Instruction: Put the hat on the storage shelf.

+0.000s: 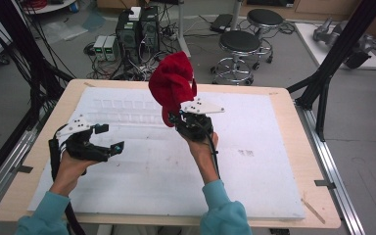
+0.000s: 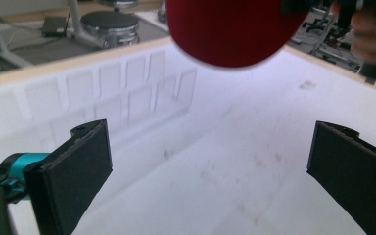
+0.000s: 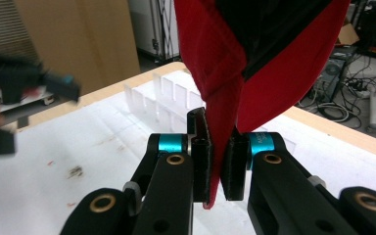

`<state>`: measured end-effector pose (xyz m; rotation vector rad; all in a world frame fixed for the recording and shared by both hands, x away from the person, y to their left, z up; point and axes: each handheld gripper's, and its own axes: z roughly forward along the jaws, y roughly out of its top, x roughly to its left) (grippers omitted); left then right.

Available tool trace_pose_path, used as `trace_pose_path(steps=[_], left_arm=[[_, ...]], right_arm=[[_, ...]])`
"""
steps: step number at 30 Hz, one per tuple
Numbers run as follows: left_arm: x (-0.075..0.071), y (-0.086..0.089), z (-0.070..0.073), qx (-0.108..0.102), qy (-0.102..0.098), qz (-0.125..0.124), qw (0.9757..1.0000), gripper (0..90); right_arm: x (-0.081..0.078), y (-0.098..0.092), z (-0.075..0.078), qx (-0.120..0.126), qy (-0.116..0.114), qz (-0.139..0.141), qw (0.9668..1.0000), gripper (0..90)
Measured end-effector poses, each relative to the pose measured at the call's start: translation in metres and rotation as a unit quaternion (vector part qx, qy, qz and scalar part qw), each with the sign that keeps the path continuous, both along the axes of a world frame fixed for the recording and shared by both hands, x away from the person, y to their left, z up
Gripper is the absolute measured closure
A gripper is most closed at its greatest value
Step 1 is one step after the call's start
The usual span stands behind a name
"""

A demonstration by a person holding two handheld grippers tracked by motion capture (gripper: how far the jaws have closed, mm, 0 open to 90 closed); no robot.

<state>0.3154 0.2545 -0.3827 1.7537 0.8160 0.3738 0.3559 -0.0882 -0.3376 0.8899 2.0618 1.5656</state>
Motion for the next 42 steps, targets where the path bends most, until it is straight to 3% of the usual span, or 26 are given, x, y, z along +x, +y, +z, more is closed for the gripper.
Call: trace_pose_path(steps=[5, 17, 28, 31, 42], left_arm=[[-0.009, 0.014, -0.023, -0.008, 0.015, 0.016, 0.9997, 3.1], [-0.030, 0.030, -0.053, -0.011, 0.004, 0.047, 0.9988, 3.1], [-0.034, 0.031, -0.063, -0.001, 0.008, 0.050, 0.9987, 3.2], [-0.035, 0.032, -0.065, -0.001, 0.004, 0.053, 0.9986, 3.2], [-0.036, 0.031, -0.065, -0.001, 0.001, 0.052, 0.9986, 3.2]], right_arm=[[0.011, 0.001, -0.001, -0.001, 0.001, -0.010, 0.9999, 85.2], [0.036, 0.012, -0.006, -0.007, 0.010, -0.025, 0.9996, 85.2], [0.049, 0.021, -0.021, -0.015, 0.026, -0.037, 0.9989, 85.2], [0.051, 0.021, -0.023, -0.007, 0.025, -0.040, 0.9989, 85.1], [0.050, 0.026, -0.026, -0.018, 0.029, -0.047, 0.9983, 85.1]])
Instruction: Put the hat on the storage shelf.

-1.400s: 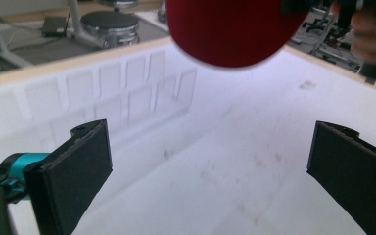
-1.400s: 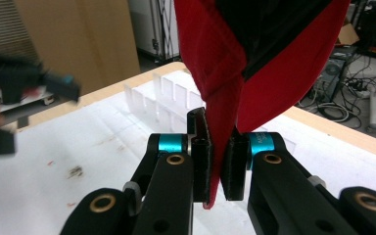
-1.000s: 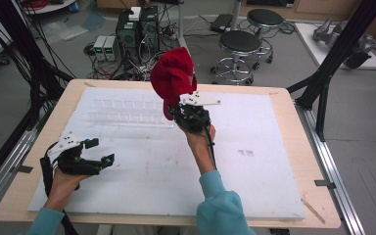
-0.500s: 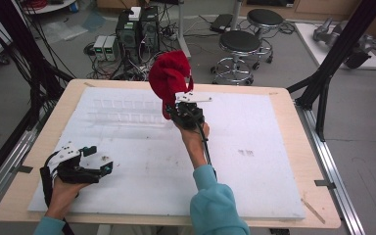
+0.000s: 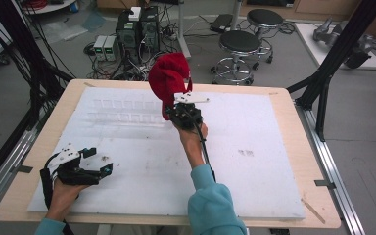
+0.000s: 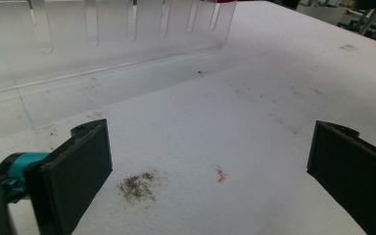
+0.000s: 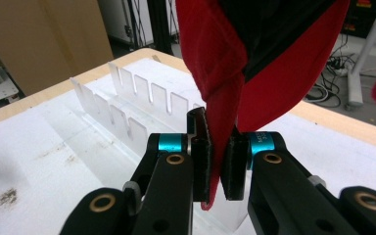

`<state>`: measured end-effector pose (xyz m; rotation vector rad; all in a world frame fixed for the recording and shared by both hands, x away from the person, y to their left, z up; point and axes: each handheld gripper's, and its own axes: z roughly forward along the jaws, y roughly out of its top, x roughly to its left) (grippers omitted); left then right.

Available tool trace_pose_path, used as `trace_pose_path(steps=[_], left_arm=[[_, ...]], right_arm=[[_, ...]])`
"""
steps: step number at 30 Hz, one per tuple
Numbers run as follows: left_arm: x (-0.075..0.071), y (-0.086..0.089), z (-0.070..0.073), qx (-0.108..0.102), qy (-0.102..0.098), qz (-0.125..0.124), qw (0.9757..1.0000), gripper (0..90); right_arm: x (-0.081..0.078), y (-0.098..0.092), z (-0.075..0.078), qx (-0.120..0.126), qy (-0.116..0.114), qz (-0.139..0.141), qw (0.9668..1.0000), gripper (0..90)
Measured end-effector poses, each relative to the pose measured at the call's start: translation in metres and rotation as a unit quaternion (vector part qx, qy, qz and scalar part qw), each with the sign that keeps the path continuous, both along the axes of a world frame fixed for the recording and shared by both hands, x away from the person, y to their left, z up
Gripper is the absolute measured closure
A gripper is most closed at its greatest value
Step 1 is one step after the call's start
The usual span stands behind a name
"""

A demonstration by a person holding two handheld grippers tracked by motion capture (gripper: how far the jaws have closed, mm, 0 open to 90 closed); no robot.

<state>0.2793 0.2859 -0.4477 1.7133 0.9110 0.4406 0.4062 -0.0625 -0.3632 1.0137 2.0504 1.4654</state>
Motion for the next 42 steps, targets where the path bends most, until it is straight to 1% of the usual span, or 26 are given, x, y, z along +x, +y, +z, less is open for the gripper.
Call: trace_pose_path(steps=[2, 7, 12, 14, 18, 19, 22, 27, 32, 36, 37, 39, 40, 42], left_arm=[[0.000, 0.000, 0.000, 0.003, 0.000, -0.001, 1.0000, 3.2], [0.000, 0.000, 0.000, -0.001, 0.000, -0.001, 1.0000, 3.2], [0.000, 0.000, 0.000, 0.001, 0.000, -0.002, 1.0000, 3.2], [0.000, 0.000, 0.000, 0.002, -0.001, -0.002, 1.0000, 3.2], [0.000, 0.000, 0.000, 0.002, 0.000, -0.002, 1.0000, 3.2], [0.000, -0.001, 0.000, 0.003, -0.002, -0.002, 1.0000, 3.2], [-0.001, -0.001, 0.000, 0.007, -0.003, -0.002, 1.0000, 3.2], [-0.001, -0.001, 0.000, 0.006, -0.004, -0.002, 1.0000, 3.2], [-0.001, -0.001, 0.000, 0.007, -0.003, -0.002, 1.0000, 3.2], [0.000, -0.001, 0.000, 0.005, -0.001, 0.000, 1.0000, 3.2], [-0.001, -0.001, 0.000, 0.005, -0.001, 0.000, 1.0000, 3.2], [-0.001, -0.001, 0.000, 0.006, -0.001, 0.000, 1.0000, 3.2], [-0.001, -0.001, 0.000, 0.006, -0.002, 0.000, 1.0000, 3.2], [-0.001, -0.001, 0.000, 0.006, -0.002, 0.000, 1.0000, 3.2]], right_arm=[[0.001, 0.001, -0.003, -0.002, 0.004, -0.004, 1.0000, 85.1], [0.005, 0.004, -0.008, -0.002, 0.010, -0.005, 0.9999, 85.1], [0.008, 0.006, -0.014, -0.002, 0.023, -0.007, 0.9997, 85.1], [0.009, 0.007, -0.016, -0.004, 0.027, -0.006, 0.9996, 85.1], [0.010, 0.006, -0.017, -0.002, 0.028, -0.004, 0.9996, 85.1], [0.010, 0.005, -0.017, 0.000, 0.034, -0.001, 0.9994, 85.1], [0.010, 0.004, -0.018, -0.001, 0.041, 0.003, 0.9992, 85.0], [0.009, 0.003, -0.019, -0.004, 0.042, 0.005, 0.9991, 84.5], [0.004, 0.000, -0.023, -0.016, 0.040, 0.001, 0.9991, 82.2], [0.002, -0.003, -0.025, -0.017, 0.039, 0.001, 0.9991, 80.5], [0.000, -0.005, -0.024, -0.019, 0.037, 0.003, 0.9991, 75.8], [-0.001, -0.005, -0.022, -0.018, 0.033, 0.004, 0.9993, 74.9], [-0.003, -0.006, -0.020, -0.019, 0.027, 0.006, 0.9994, 71.0], [-0.004, -0.006, -0.018, -0.020, 0.027, 0.005, 0.9994, 69.6]])
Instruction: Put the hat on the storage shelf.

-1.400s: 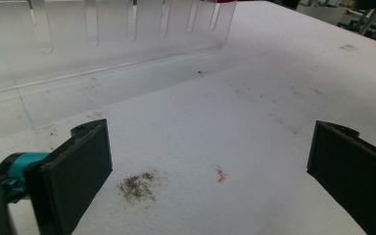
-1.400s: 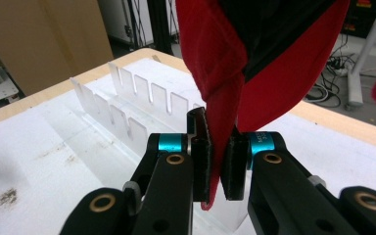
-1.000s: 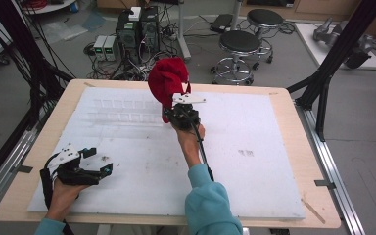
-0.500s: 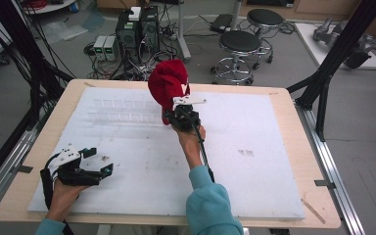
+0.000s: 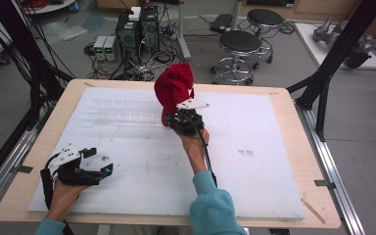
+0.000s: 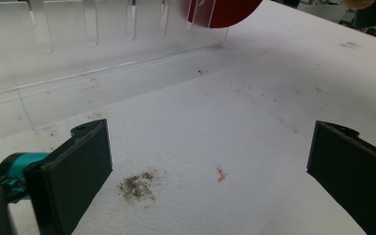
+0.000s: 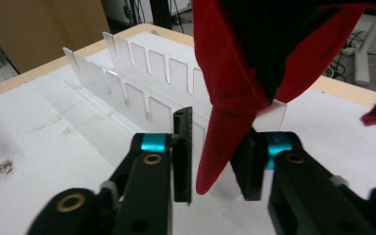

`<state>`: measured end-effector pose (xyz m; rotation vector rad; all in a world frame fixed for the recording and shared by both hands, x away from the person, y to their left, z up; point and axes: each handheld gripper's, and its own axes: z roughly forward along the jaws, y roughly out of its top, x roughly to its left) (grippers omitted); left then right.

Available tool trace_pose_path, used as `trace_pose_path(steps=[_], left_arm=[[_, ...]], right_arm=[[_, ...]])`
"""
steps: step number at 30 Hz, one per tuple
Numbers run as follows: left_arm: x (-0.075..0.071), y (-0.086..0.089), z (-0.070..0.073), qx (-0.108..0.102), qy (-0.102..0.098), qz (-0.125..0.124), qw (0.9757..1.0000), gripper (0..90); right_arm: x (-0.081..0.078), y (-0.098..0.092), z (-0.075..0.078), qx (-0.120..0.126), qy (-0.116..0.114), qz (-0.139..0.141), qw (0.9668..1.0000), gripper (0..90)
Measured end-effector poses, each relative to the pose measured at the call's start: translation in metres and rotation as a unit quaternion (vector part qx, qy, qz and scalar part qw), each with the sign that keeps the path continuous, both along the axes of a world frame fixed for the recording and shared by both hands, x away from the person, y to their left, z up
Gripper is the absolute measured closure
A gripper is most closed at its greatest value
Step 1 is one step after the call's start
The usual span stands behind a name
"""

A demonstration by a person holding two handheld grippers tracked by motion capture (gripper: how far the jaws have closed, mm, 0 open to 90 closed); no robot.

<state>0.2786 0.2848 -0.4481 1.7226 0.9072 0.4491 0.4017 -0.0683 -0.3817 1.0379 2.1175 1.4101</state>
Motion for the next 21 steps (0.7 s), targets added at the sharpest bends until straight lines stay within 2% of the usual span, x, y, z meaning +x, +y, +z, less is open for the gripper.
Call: trace_pose_path(steps=[6, 9, 11, 13, 14, 15, 17, 18, 19, 20, 21], left_arm=[[0.000, 0.001, 0.000, 0.000, 0.000, -0.001, 1.0000, 3.2], [-0.001, 0.000, 0.000, 0.000, -0.003, 0.000, 1.0000, 3.2], [-0.001, 0.000, 0.000, -0.001, -0.004, 0.003, 1.0000, 3.2], [-0.002, 0.000, 0.000, -0.002, -0.008, 0.006, 0.9999, 3.2], [-0.002, 0.000, 0.000, -0.002, -0.008, 0.006, 0.9999, 3.2], [-0.004, 0.001, 0.000, -0.005, -0.018, 0.010, 0.9998, 3.2], [-0.005, 0.002, 0.000, -0.012, -0.023, 0.014, 0.9996, 3.2], [-0.005, 0.002, 0.000, -0.012, -0.023, 0.014, 0.9996, 3.2], [-0.005, 0.003, 0.000, -0.016, -0.027, 0.016, 0.9994, 3.2], [-0.005, 0.004, 0.000, -0.015, -0.031, 0.017, 0.9993, 3.2], [-0.005, 0.004, 0.000, -0.015, -0.031, 0.017, 0.9993, 3.2]], right_arm=[[-0.010, -0.001, 0.007, -0.023, -0.001, 0.001, 0.9997, 34.1], [-0.022, -0.007, 0.009, -0.027, -0.015, 0.013, 0.9994, 24.3], [-0.033, -0.015, 0.010, -0.031, -0.017, 0.021, 0.9992, 20.0], [-0.042, -0.023, 0.014, -0.039, -0.005, 0.025, 0.9989, 13.9], [-0.042, -0.023, 0.014, -0.039, -0.005, 0.025, 0.9989, 13.9], [-0.055, -0.034, 0.020, -0.039, -0.023, 0.025, 0.9987, 13.2], [-0.071, -0.045, 0.024, -0.028, -0.054, 0.024, 0.9979, 13.2], [-0.071, -0.045, 0.024, -0.028, -0.054, 0.024, 0.9979, 13.2], [-0.085, -0.059, 0.025, -0.027, -0.055, 0.029, 0.9977, 13.0], [-0.093, -0.066, 0.026, -0.031, -0.056, 0.028, 0.9976, 12.4], [-0.101, -0.073, 0.025, -0.033, -0.067, 0.024, 0.9969, 12.4]])
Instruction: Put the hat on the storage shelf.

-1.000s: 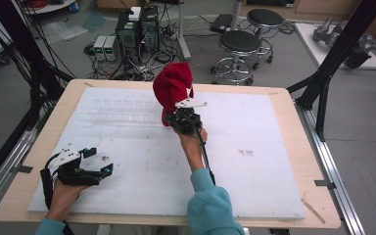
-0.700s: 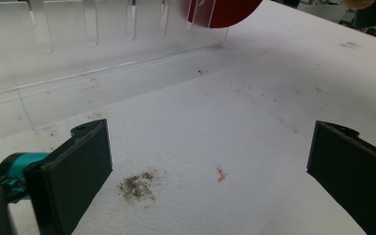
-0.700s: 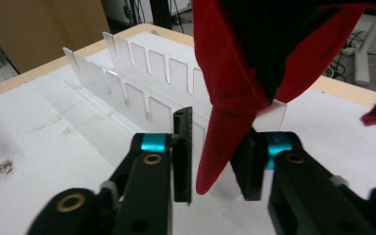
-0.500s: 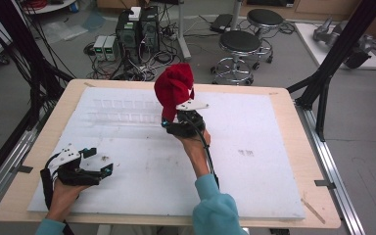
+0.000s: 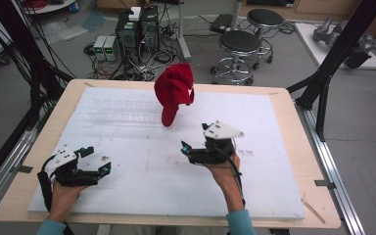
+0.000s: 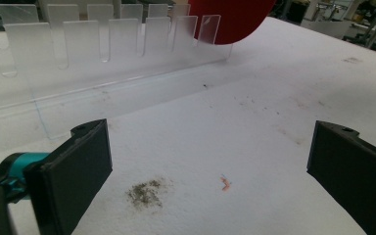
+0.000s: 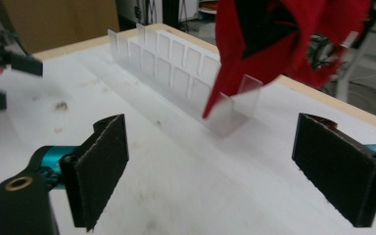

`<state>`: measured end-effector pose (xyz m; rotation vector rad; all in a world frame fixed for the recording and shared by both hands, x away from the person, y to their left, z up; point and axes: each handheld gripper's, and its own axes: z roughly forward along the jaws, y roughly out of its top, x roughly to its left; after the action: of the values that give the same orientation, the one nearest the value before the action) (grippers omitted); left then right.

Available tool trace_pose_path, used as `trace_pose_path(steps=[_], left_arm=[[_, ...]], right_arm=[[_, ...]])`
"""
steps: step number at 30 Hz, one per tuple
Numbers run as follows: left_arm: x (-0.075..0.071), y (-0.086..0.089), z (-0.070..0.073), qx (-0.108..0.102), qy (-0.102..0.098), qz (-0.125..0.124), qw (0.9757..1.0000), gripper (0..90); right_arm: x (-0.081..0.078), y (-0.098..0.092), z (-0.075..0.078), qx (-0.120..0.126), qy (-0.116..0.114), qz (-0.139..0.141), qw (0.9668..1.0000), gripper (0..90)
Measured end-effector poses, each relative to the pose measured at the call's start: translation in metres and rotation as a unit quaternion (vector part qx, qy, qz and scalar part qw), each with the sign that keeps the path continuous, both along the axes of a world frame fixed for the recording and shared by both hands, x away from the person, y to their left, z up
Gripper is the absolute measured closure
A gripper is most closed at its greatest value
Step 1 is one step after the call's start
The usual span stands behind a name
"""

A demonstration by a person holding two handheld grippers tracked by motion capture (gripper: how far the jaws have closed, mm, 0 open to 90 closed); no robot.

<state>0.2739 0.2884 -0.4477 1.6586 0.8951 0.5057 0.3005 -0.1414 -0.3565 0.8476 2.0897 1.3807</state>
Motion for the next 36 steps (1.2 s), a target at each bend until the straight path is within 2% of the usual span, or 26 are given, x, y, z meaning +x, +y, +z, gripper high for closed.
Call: trace_pose_path(steps=[1, 2, 5, 8, 9, 10, 11, 12, 13, 14, 15, 17, 20, 25, 27, 32, 36], left_arm=[[0.000, 0.000, 0.000, -0.001, -0.012, 0.004, 0.9999, 3.2], [0.000, 0.000, 0.000, -0.001, -0.012, 0.004, 0.9999, 3.2], [0.000, 0.002, 0.000, -0.006, -0.034, 0.009, 0.9994, 3.2], [-0.001, 0.003, -0.001, -0.011, -0.038, 0.013, 0.9991, 3.2], [-0.001, 0.004, -0.001, -0.011, -0.040, 0.011, 0.9991, 3.2], [-0.001, 0.004, -0.001, -0.014, -0.043, 0.012, 0.9989, 3.2], [-0.002, 0.004, -0.001, -0.015, -0.047, 0.010, 0.9987, 3.2], [-0.004, 0.004, -0.002, -0.016, -0.060, 0.010, 0.9980, 3.2], [-0.004, 0.004, -0.002, -0.016, -0.060, 0.010, 0.9980, 3.2], [-0.006, 0.004, -0.002, -0.015, -0.066, 0.009, 0.9977, 3.2], [-0.006, 0.004, -0.002, -0.015, -0.066, 0.009, 0.9977, 3.2], [-0.006, 0.003, -0.002, -0.007, -0.069, 0.007, 0.9976, 3.2], [-0.007, 0.002, -0.002, -0.003, -0.072, 0.009, 0.9973, 3.2], [-0.007, 0.002, -0.002, -0.005, -0.068, 0.018, 0.9975, 3.2], [-0.007, 0.001, -0.002, 0.001, -0.069, 0.021, 0.9974, 3.2], [-0.007, 0.001, -0.002, 0.002, -0.068, 0.024, 0.9974, 3.2], [-0.008, 0.000, -0.002, 0.003, -0.068, 0.027, 0.9973, 3.2]], right_arm=[[-0.009, -0.008, -0.001, 0.004, -0.009, -0.003, 0.9999, 12.4], [-0.017, -0.017, -0.003, 0.003, -0.019, -0.007, 0.9998, 12.4], [-0.037, -0.045, -0.010, 0.003, -0.034, -0.017, 0.9993, 12.3], [-0.052, -0.074, -0.021, 0.014, -0.043, -0.038, 0.9982, 12.0], [-0.055, -0.082, -0.025, 0.022, -0.048, -0.048, 0.9974, 11.7], [-0.055, -0.082, -0.025, 0.022, -0.048, -0.048, 0.9974, 11.7], [-0.060, -0.098, -0.035, 0.040, -0.058, -0.059, 0.9958, 11.7], [-0.061, -0.105, -0.040, 0.047, -0.066, -0.064, 0.9947, 11.7], [-0.061, -0.112, -0.045, 0.055, -0.071, -0.067, 0.9937, 11.7], [-0.061, -0.117, -0.051, 0.066, -0.070, -0.072, 0.9928, 11.7], [-0.061, -0.117, -0.051, 0.066, -0.070, -0.072, 0.9928, 11.7], [-0.058, -0.132, -0.067, 0.079, -0.069, -0.089, 0.9905, 11.7], [-0.053, -0.140, -0.078, 0.078, -0.060, -0.102, 0.9899, 11.4], [-0.046, -0.142, -0.088, 0.082, -0.053, -0.107, 0.9895, 11.5], [-0.045, -0.142, -0.092, 0.087, -0.049, -0.109, 0.9890, 11.5], [-0.046, -0.142, -0.093, 0.088, -0.061, -0.114, 0.9877, 11.5], [-0.045, -0.145, -0.094, 0.100, -0.054, -0.116, 0.9867, 11.5]])
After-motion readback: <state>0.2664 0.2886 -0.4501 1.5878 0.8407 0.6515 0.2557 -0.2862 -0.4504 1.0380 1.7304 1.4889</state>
